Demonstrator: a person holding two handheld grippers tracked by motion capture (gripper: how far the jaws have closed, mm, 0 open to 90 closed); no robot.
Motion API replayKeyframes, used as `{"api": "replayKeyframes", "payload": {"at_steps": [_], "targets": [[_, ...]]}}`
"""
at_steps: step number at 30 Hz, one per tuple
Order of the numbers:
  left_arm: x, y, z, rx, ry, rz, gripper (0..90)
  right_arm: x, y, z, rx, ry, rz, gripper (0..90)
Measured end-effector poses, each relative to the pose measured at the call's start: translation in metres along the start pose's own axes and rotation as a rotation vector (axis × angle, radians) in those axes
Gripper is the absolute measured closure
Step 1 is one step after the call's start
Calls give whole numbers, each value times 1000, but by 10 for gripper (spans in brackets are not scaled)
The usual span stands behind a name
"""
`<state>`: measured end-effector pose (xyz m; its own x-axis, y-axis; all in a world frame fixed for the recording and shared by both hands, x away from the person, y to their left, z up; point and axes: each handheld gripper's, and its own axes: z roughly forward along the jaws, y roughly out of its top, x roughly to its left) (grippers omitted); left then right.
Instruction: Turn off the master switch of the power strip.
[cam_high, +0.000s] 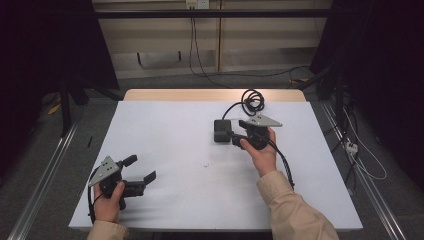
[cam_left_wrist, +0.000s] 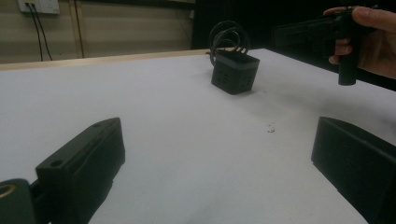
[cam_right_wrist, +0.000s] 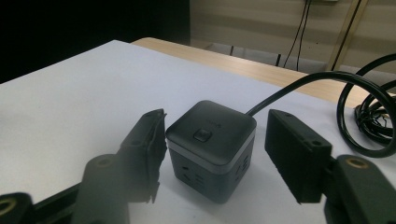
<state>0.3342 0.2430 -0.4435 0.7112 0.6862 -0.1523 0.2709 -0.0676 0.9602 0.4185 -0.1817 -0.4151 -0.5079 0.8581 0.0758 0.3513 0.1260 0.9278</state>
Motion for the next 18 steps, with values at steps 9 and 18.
{"api": "replayKeyframes", "payload": {"at_steps": [9, 18], "targets": [[0, 0, 0, 4, 1, 2, 23, -1, 4, 3, 2, 13, 5, 488], [0, 0, -1, -1, 2, 2, 23, -2, 4, 6, 7, 29, 17, 605]]}}
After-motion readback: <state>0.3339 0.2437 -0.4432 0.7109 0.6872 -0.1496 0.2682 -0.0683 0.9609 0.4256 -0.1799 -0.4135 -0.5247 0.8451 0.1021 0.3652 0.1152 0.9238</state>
